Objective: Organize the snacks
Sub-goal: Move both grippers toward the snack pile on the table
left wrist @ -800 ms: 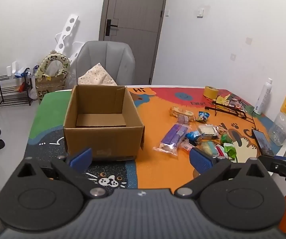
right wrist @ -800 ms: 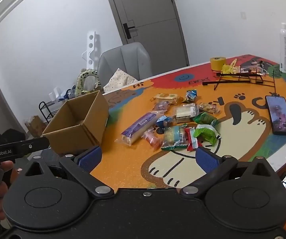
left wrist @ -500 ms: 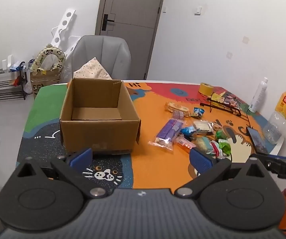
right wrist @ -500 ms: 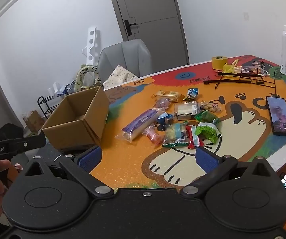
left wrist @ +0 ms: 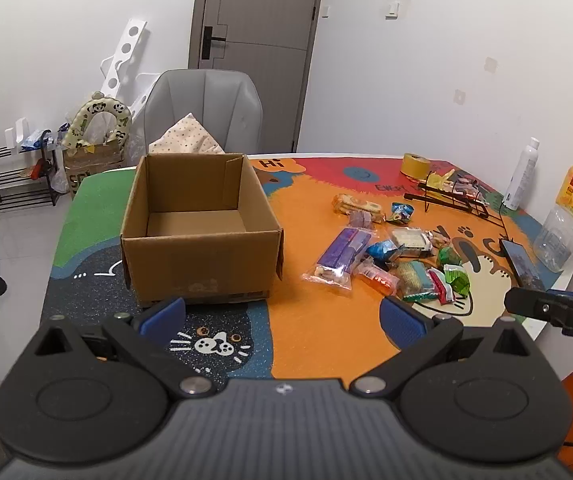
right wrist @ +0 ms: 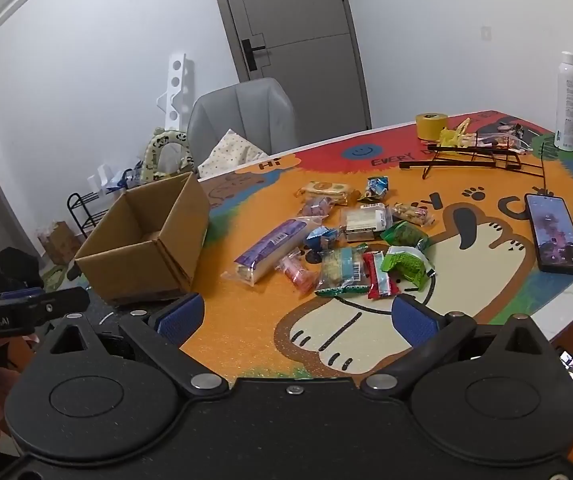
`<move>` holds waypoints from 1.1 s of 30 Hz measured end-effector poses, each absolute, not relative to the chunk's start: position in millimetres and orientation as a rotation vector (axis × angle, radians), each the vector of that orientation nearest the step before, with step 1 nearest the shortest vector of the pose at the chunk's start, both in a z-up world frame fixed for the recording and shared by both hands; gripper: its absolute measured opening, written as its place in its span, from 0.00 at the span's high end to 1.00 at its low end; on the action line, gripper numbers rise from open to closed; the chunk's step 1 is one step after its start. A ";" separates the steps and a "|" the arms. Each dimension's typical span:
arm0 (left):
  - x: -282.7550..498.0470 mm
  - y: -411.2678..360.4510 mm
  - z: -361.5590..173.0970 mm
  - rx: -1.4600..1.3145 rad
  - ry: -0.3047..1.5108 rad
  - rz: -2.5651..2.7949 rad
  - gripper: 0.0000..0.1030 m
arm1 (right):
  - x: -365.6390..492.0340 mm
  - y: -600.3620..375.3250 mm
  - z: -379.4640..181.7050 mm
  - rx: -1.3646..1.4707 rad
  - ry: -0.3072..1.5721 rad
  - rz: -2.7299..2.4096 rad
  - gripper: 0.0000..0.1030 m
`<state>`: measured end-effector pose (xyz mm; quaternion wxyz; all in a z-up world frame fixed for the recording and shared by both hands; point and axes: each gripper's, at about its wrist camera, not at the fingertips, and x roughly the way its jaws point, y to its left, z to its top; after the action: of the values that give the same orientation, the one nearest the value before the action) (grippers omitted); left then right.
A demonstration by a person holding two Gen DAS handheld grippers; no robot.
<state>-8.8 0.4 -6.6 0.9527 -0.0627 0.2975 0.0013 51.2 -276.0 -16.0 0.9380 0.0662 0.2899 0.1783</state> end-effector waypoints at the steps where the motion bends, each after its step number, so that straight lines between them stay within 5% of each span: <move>1: -8.9 0.1 -7.1 -0.126 0.606 0.002 0.00 | 51.1 -275.5 -15.8 0.131 0.591 0.362 0.00; 33: -7.3 -9.6 -11.2 -0.116 0.606 -0.025 0.00 | 53.3 -276.9 -20.5 0.111 0.592 0.332 0.00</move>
<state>-7.3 -9.6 -11.2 0.9528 -0.0569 0.2981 -0.0124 53.3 -276.9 -20.5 0.9415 0.0542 0.2900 0.1628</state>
